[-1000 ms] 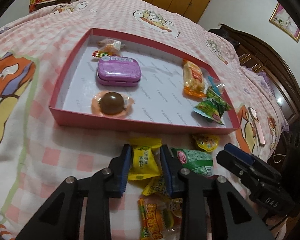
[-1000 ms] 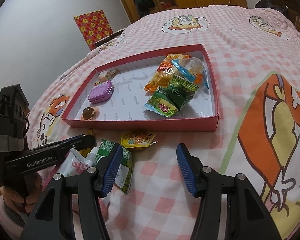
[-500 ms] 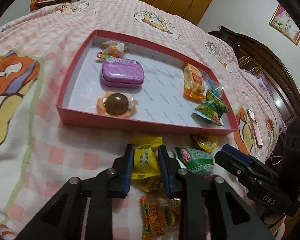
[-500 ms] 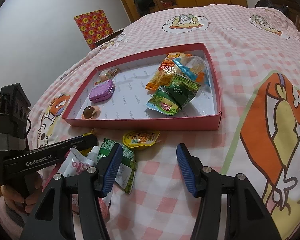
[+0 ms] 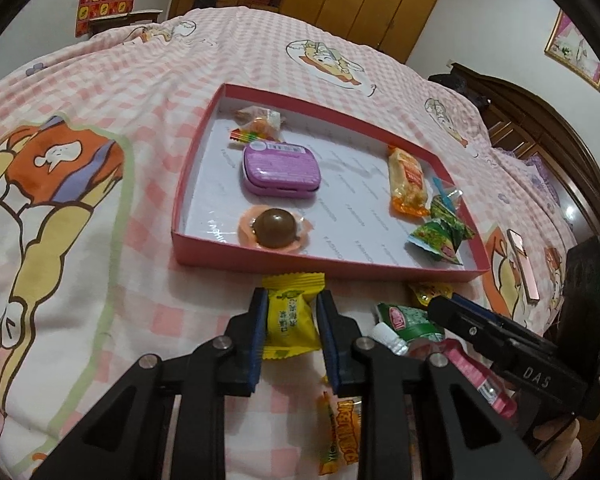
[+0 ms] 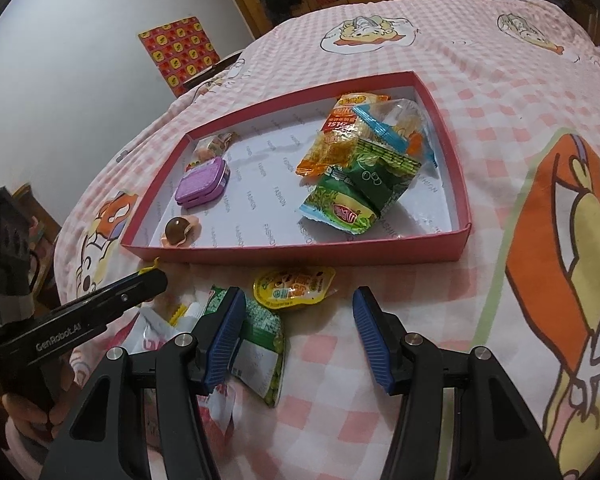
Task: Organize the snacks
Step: 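Grasp the yellow candy packet with the left tool while the right tool grasps the yellow jelly cup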
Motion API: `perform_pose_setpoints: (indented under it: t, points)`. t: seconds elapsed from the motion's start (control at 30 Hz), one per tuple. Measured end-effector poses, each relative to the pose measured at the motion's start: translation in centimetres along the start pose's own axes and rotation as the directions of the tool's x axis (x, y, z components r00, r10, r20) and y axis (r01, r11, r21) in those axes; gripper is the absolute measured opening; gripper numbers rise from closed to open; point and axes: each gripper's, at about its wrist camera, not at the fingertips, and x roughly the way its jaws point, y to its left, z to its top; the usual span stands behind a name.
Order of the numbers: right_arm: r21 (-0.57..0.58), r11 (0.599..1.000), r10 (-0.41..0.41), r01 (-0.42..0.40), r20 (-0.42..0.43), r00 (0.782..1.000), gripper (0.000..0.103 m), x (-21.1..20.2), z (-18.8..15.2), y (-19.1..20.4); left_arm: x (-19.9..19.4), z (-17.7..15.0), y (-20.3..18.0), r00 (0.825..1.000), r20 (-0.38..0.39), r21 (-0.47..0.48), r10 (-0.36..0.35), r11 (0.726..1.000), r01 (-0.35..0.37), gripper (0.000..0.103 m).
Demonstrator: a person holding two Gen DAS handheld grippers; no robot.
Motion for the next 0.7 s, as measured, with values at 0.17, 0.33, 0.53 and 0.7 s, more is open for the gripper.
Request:
perform_pose_setpoints:
  t: [0.17,0.33,0.53,0.7]
  points:
    - [0.049,0.999,0.025,-0.024,-0.007,1.000,0.057,0.6,0.3,0.1,0.0,0.0,0.1,1.000,0.004,0.000,-0.002,1.000,0.002,0.025]
    - [0.044,0.999,-0.009,0.009,-0.011,1.000,0.050,1.5,0.4,0.5,-0.3,-0.1,0.2,1.000,0.010,0.001,-0.008,1.000,0.008,0.025]
    - [0.063,0.998,-0.018,0.019,-0.004,1.000,0.035,1.7,0.4,0.2,-0.4,-0.1,0.2,1.000,0.010,0.000,-0.007,1.000,0.007,0.025]
    - [0.069,0.998,-0.003,0.003,0.003,1.000,0.035,1.0,0.2,0.1,-0.6,-0.1,0.2,1.000,0.015,0.003,-0.004,1.000,0.003,0.025]
